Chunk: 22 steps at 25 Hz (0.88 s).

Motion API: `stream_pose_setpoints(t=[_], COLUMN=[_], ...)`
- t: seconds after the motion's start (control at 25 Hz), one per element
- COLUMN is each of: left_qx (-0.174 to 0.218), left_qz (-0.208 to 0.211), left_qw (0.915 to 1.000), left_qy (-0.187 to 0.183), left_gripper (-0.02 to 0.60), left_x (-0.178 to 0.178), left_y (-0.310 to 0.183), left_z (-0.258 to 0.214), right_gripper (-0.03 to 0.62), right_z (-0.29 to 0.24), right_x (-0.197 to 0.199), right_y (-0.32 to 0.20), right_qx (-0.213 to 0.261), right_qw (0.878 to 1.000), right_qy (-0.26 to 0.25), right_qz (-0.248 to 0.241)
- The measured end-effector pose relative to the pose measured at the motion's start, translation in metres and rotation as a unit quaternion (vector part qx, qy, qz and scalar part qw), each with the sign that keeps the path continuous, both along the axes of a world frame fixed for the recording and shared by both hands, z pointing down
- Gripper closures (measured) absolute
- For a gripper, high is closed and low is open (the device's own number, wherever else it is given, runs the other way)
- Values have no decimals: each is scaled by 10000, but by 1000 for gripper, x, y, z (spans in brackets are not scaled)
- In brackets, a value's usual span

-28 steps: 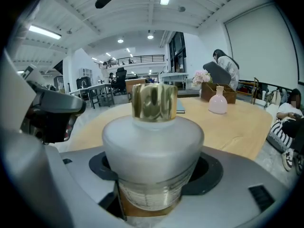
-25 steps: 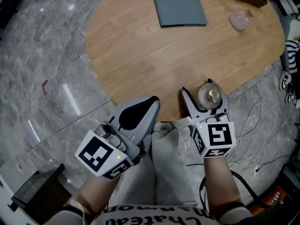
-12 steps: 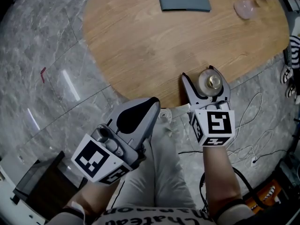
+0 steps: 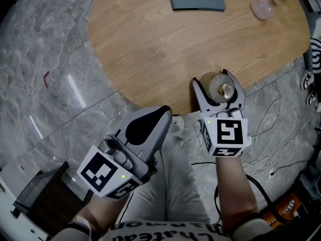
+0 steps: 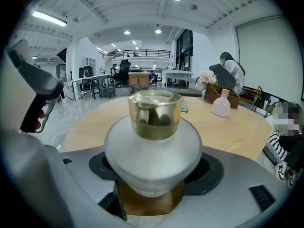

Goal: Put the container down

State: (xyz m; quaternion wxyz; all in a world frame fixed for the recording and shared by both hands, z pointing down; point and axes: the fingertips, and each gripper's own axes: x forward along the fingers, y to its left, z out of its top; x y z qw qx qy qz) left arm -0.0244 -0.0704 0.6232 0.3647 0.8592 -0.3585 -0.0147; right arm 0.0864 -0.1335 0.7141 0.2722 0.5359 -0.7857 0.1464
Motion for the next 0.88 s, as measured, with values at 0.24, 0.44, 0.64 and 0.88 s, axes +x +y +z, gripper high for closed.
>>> stream_pose_setpoints(t=[0.24, 0.44, 0.64, 0.88], left_qx=[-85, -118, -198, -120], left_qz=[1, -71, -126, -127], left_qw=[10000, 9999, 9996, 9997], left_qy=[21, -48, -127, -188], left_gripper=[566, 566, 566, 566], left_x=[1, -4, -7, -9], left_y=[5, 0, -8, -20], left_z=[0, -4, -15, -52], right_gripper=[266, 266, 266, 266], right_z=[1, 2, 7, 9], right_x=[1, 1, -2, -2], right_y=[1, 1, 4, 9], right_qx=[26, -75, -346, -611], right_qw=[10000, 10000, 9993, 9975], right_qy=[8, -4, -135, -257], right_qz=[-7, -42, -108, -242])
